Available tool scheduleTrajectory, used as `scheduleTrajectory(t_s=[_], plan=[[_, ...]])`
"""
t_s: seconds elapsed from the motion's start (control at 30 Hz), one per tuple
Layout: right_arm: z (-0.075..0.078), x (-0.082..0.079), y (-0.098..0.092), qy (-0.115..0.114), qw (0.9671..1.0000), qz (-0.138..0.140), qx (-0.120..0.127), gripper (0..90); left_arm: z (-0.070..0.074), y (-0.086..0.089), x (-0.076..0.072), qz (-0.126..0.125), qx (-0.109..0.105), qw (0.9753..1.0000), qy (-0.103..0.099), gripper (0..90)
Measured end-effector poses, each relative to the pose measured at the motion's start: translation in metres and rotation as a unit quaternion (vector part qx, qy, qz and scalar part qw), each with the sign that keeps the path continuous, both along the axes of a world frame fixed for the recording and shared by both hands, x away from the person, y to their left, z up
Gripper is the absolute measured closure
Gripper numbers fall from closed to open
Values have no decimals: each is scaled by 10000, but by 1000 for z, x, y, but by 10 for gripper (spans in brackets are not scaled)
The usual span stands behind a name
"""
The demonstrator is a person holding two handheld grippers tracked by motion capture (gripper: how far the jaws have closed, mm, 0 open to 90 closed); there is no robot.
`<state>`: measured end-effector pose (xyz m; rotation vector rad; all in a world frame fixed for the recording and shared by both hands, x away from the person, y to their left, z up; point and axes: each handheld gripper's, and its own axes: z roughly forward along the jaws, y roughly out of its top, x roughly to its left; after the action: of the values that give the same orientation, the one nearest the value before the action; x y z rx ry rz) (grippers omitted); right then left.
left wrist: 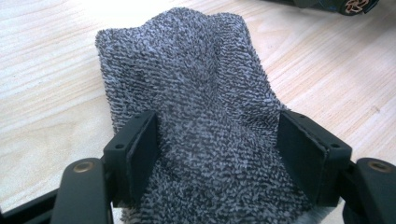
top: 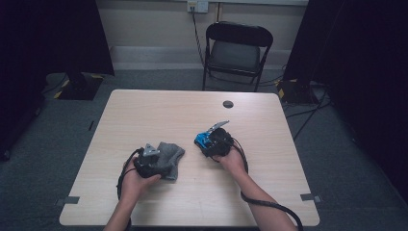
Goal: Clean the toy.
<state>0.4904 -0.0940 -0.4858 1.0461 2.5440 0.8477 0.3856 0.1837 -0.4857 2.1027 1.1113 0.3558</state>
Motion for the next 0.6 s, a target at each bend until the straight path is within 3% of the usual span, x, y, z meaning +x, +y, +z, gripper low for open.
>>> scheduleTrajectory(t_s=[0.07,0.6], plan=[[-2,1,-1,83,10000,-12,34,215,0,0,0,-7,8,10000,-1,294],[-3,-2,-3,54,9998,-157,76,256,1,-1,-1,-24,78,10000,-8,294]])
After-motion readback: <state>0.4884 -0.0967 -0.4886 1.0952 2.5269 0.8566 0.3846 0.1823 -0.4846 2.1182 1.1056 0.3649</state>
